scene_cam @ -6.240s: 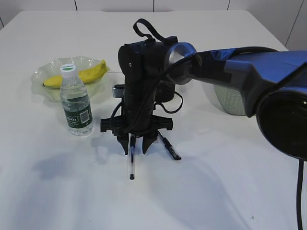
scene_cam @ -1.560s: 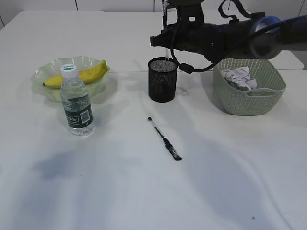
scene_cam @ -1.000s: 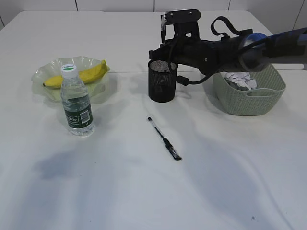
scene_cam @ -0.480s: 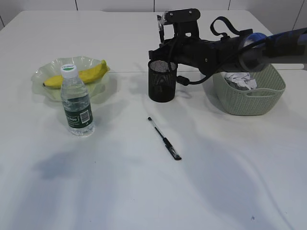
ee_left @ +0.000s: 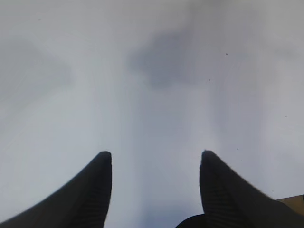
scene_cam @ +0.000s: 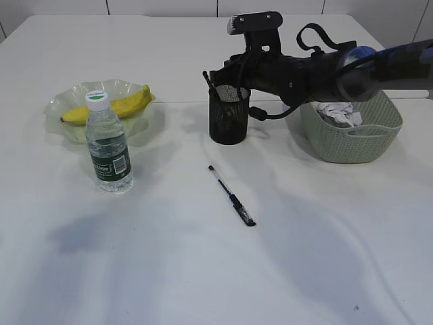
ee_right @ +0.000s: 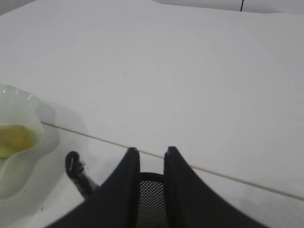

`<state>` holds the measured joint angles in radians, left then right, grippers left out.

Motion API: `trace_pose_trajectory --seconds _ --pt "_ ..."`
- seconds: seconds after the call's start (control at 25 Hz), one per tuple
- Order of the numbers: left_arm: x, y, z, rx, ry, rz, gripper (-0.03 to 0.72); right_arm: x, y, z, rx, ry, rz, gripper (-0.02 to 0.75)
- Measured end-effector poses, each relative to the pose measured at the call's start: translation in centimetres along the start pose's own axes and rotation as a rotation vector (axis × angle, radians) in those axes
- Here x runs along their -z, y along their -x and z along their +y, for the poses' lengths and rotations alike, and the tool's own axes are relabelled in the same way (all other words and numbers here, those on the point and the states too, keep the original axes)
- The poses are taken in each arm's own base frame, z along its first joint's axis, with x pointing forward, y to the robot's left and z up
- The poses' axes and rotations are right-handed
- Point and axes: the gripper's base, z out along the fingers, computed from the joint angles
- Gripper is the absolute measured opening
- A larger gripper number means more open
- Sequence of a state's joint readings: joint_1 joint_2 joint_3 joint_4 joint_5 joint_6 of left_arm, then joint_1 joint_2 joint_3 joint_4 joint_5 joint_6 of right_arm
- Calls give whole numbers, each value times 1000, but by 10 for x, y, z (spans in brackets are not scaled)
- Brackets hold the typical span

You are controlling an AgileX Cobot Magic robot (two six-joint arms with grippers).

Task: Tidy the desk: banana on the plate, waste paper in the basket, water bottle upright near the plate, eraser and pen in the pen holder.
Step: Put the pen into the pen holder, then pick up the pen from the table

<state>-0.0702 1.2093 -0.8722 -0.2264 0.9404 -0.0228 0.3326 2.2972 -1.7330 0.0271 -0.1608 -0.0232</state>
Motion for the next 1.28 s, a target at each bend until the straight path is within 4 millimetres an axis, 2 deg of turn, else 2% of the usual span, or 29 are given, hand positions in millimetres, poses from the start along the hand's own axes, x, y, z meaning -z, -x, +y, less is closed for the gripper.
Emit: trace_pose_trajectory --seconds 0.2,0.44,0.64,0.92,1.08,1.28 --pt "0 0 0 0 0 0 412 2 2 0 0 1 21 141" --pt "0 0 0 0 0 0 412 24 24 1 2 6 139 141" --pt "0 0 0 0 0 0 412 55 56 1 2 10 218 141" --pt "0 0 0 0 0 0 412 114 97 1 4 18 362 152" --pt "0 0 0 0 0 0 412 139 99 3 7 25 515 158" --pt "0 0 0 0 0 2 412 152 85 19 21 65 716 159"
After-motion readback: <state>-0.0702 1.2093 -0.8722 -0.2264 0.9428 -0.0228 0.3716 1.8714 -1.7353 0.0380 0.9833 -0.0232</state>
